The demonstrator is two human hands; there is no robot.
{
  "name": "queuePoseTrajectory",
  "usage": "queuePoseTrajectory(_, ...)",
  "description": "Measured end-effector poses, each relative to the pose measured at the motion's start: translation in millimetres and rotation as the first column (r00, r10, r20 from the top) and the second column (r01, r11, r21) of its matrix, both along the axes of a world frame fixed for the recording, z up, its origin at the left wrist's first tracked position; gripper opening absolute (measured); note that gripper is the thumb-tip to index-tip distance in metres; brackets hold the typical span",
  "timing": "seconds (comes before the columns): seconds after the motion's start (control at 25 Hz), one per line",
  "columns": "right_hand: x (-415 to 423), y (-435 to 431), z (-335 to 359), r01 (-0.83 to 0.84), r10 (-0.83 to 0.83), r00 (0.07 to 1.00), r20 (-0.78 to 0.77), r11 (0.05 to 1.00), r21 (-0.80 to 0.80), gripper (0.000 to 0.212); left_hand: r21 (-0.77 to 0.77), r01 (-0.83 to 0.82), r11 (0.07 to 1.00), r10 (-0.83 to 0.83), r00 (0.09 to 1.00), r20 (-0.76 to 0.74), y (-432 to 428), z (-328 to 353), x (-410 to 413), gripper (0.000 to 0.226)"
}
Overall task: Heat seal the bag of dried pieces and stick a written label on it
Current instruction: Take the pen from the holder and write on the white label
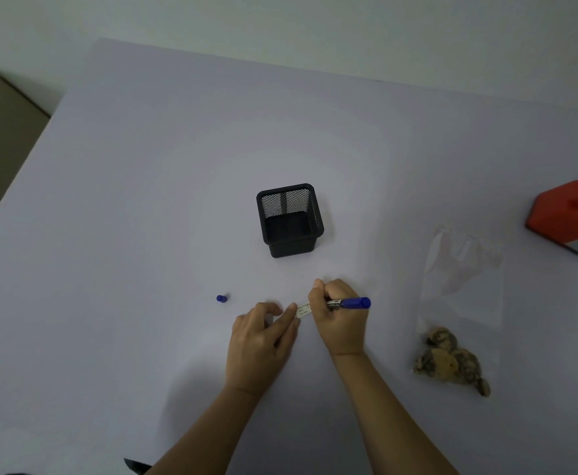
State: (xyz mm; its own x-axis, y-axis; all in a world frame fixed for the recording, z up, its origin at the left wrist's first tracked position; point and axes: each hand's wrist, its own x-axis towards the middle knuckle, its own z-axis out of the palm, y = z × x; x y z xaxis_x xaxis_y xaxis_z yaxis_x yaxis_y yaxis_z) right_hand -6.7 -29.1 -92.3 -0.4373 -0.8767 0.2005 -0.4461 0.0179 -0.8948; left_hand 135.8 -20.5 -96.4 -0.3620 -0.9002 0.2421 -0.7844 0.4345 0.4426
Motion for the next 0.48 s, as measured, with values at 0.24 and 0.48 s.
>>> queuePoseTrajectory(0.24,0.3,-0.7,1.8,0.007,-0.007,1.000,0.004,1.000,0.000,0.029,-0.003,0.004,1.000,-0.004,1.000,0.000,0.3,-0.1,0.0,0.028)
queuePoseTrajectory(0.48,-1.1,-2.4,6.6,0.088,-0.088,0.995,0.046,0.996,0.006,0.035,0.000,-0.005,1.000,0.005,1.000,-0.010,-0.1,-0.4,-0.6,0.026)
